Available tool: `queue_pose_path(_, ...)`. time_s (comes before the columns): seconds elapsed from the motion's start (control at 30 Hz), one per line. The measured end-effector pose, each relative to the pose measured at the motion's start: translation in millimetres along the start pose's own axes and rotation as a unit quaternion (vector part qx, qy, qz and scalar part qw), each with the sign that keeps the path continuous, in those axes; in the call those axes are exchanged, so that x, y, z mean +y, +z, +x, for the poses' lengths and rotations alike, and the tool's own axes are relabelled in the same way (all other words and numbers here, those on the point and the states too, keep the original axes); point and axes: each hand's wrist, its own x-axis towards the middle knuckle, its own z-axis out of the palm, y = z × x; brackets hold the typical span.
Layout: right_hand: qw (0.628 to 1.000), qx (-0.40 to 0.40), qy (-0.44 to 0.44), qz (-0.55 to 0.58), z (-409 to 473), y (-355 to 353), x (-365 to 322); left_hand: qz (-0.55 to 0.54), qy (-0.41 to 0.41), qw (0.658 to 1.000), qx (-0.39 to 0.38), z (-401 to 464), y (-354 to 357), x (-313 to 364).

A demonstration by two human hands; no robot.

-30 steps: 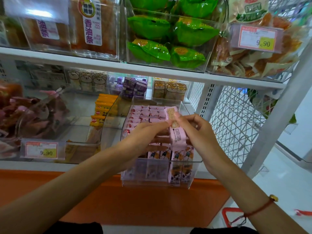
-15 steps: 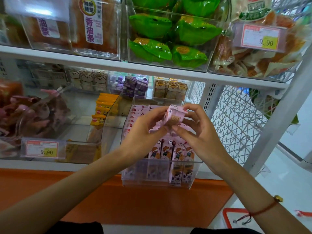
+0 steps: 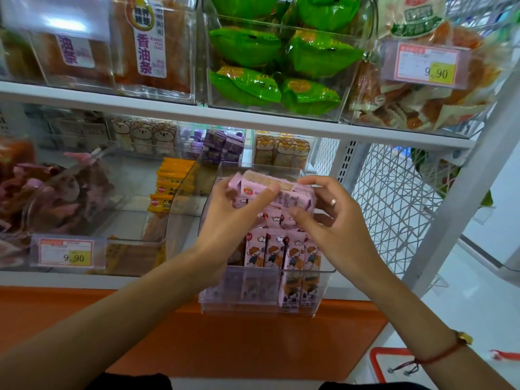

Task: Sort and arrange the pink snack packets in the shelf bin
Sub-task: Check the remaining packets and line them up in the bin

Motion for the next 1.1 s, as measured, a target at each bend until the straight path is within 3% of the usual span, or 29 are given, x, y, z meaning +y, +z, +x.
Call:
queue_pose_path(0.1, 0.997, 0.027, 0.037, 0.061, 2.6, -4.7, 2.8, 0.109, 0.071, 0.992, 0.004, -0.6, -3.6, 2.1)
queue_pose_path(0.23, 0.981, 0.089, 0.114, 0.131, 7.8, -13.5, 14.7, 0.147, 0.123, 0.978, -0.078, -6.7, 4.4, -4.0)
queue_pose_path(0.33, 0.976, 0.111, 0.130, 0.136, 10.5, -20.0, 20.5, 0.196, 0.168, 0.962, -0.090, -11.6, 9.9, -5.6)
queue_pose_path(0.43, 0.986, 0.126, 0.092, 0.062, 10.7, -24.9, 23.8, 0.206, 0.197, 0.957, -0.062, -6.3, 6.8, -1.2)
queue_pose_path(0.53, 0.982, 0.151, 0.095, -0.054, 10.4, -31.0, 34.8, 0.226, 0.221, 0.949, 0.023, 9.6, 1.2, -1.6)
queue_pose_path(0.7, 0.979, 0.044, 0.146, -0.133, 3.2, -26.3, 52.7, 0.360, 0.197, 0.906, 0.101, 61.9, 13.4, -10.2)
queue_pose_path(0.87, 0.983, 0.029, 0.108, -0.144, -0.6, -25.3, 54.9, 0.482, 0.183, 0.856, 0.035, 109.7, 35.0, -25.2)
queue_pose_path(1.0, 0.985, 0.025, 0.098, -0.138, -0.9, -27.6, 58.5, 0.596, 0.186, 0.781, -0.016, 129.9, 39.0, -33.9)
queue_pose_path(1.1, 0.988, 0.023, 0.094, -0.121, -1.6, -29.5, 61.0, 0.605, 0.184, 0.770, -0.083, 145.5, 38.1, -25.8)
